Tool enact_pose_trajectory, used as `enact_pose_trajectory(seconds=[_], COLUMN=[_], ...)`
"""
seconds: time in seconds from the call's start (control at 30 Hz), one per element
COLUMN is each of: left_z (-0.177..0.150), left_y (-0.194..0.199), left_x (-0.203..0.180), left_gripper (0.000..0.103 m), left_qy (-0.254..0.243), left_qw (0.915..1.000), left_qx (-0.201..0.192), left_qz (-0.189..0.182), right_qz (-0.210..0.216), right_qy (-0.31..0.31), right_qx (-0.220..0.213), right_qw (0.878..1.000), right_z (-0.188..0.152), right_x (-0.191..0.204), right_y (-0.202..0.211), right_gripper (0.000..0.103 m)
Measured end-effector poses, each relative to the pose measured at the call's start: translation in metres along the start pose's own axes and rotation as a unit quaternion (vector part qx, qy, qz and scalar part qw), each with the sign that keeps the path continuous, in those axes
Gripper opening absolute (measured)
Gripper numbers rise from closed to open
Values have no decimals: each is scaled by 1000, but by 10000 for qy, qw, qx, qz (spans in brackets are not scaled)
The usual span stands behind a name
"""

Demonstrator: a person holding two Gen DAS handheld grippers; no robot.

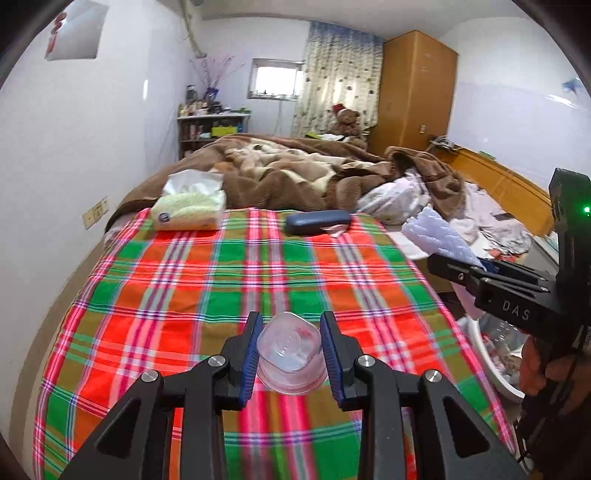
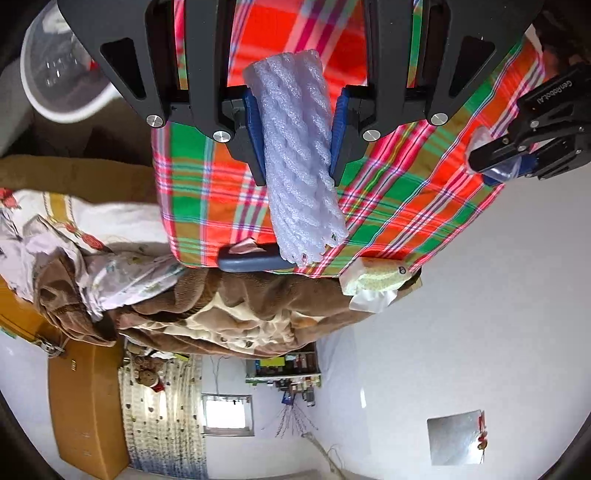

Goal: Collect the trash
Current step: 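Carry the plastic lid and foam net over the white bin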

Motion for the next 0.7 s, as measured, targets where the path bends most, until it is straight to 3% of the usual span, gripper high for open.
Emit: enact_pose_trajectory(seconds=[0.43, 0.7], left_z=[-14, -18], left_y=[18, 9], left_x=[-78, -148], left_gripper=[32, 32], left_qy=[-708, -1277], left_qw=[9959, 9853], left_qx=[-123, -45], left_qz=[-543, -1131], right_qz=[-349, -863], right_qy=[-675, -1293], right_qx=[-406, -549], right_qw=[9963, 9863], right_z=[-46, -78], right_x=[-38, -78], right_y=[53, 82], right_gripper=[33, 33])
Point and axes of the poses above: each gripper's, at about its wrist camera, not at the fingertips, and y roughly against the way its jaws point, x to its left, z to its top, the point moved 3 cm from there along -y, roughly the way its jaws point, and after that the axes turned 14 degrees about x, right-handed, at the moved point
